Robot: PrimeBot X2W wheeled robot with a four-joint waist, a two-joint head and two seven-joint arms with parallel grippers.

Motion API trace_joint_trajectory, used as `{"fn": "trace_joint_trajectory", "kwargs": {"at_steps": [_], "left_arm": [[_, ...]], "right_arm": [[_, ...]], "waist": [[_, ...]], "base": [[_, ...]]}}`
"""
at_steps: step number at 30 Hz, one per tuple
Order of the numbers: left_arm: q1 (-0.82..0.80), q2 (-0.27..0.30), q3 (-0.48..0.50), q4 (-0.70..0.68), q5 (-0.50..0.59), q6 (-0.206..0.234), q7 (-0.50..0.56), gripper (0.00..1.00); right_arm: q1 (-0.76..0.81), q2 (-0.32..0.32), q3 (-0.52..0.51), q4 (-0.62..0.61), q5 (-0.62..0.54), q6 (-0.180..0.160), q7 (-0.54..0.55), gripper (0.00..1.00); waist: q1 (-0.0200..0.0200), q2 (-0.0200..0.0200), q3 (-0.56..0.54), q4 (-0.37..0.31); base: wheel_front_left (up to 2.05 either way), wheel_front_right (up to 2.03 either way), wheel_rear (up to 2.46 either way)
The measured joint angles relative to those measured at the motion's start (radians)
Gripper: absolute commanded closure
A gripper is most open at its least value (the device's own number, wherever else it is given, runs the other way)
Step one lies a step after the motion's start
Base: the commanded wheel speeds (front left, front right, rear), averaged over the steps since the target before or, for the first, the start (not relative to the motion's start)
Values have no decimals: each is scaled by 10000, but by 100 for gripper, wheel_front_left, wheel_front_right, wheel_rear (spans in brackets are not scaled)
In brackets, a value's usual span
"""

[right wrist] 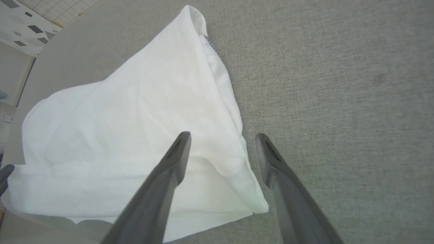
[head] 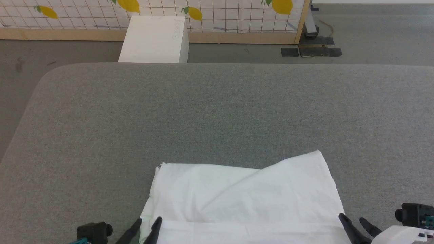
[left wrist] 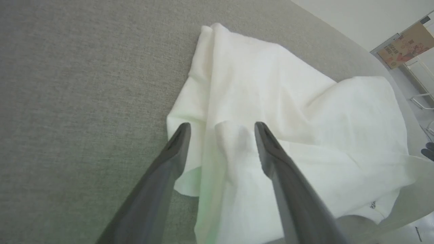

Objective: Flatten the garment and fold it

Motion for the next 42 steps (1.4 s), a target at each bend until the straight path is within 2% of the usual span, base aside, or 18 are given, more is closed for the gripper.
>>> {"fn": "trace_joint_trajectory", "kwargs": {"at_steps": [3,8,13,16,18,21,24,30,41,42], "left_arm": [[14,111,295,-600,290,382,-349,0],[15,192,1076,-1674,1189,1438,-1450,0],[-5,-353,2303,-2669,2953,2585,-1883,0],[-9,-671,2855,-3097,4541,2932,-1918,0],[68,-861,2953,-3095,5336,2947,-1923,0],[285,-1143,2940,-2940,5933,2899,-1925,0],[380,-1597,2989,-2742,6101,2583,-1925,0],[373,-1942,3181,-2558,6270,2048,-1925,0],[362,-2211,3496,-2313,6688,1348,-1925,0],[359,-2222,3517,-2299,6690,1300,-1925,0]], "right_arm": [[-2,-6,-140,-378,0,0,36,0],[-71,-8,-474,-911,-196,0,-140,0],[-166,-36,-575,-928,-506,0,-196,0],[-301,-130,-451,-780,-646,0,-180,0],[-447,-222,-322,-564,-706,0,-146,0],[-717,-368,-104,-117,-786,0,-48,0],[-1084,-593,188,525,-780,0,40,0],[-1572,-731,464,1404,-679,0,82,0],[-2268,-848,640,3070,-462,2,71,0],[-2349,-855,663,3183,-343,2,67,33]], "waist": [[0,0,-24,0],[0,0,-32,3],[0,0,20,28],[0,0,84,45],[0,0,134,37],[0,0,197,39],[0,0,253,151],[0,0,344,407],[0,0,496,823],[0,0,493,841]], "base": [[0,0,0],[0,0,0],[0,0,0],[0,0,0],[0,0,0],[0,0,0],[0,0,0],[0,0,0],[0,0,0],[0,0,0]]}}
